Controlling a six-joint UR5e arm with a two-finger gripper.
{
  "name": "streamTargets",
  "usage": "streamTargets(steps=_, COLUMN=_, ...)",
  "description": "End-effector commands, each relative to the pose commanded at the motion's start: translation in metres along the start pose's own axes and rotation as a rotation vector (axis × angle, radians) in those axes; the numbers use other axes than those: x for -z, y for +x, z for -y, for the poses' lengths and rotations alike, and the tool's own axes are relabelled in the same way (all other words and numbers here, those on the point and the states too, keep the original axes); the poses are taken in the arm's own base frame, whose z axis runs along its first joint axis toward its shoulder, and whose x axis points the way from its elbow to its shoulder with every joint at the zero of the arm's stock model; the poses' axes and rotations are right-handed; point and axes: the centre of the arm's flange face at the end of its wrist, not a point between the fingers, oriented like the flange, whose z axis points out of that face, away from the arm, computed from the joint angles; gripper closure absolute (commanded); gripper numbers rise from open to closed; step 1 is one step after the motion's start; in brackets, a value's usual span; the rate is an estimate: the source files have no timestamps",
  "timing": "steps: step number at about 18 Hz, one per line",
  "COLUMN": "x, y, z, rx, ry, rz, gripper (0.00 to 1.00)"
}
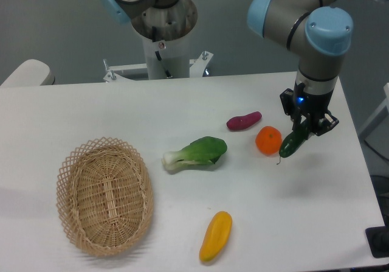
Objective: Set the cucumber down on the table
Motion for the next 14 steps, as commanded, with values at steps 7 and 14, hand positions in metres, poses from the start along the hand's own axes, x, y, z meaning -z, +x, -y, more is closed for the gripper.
streamTargets(steps=7, x=0.001, y=-0.001, z=0.001, rx=0.005, ry=0.000, rz=0.005, gripper=0.86)
streamTargets(steps=14, x=-0.012, y=-0.001, z=0.016, rx=0.031, ry=0.001, rz=0.007, gripper=0.86)
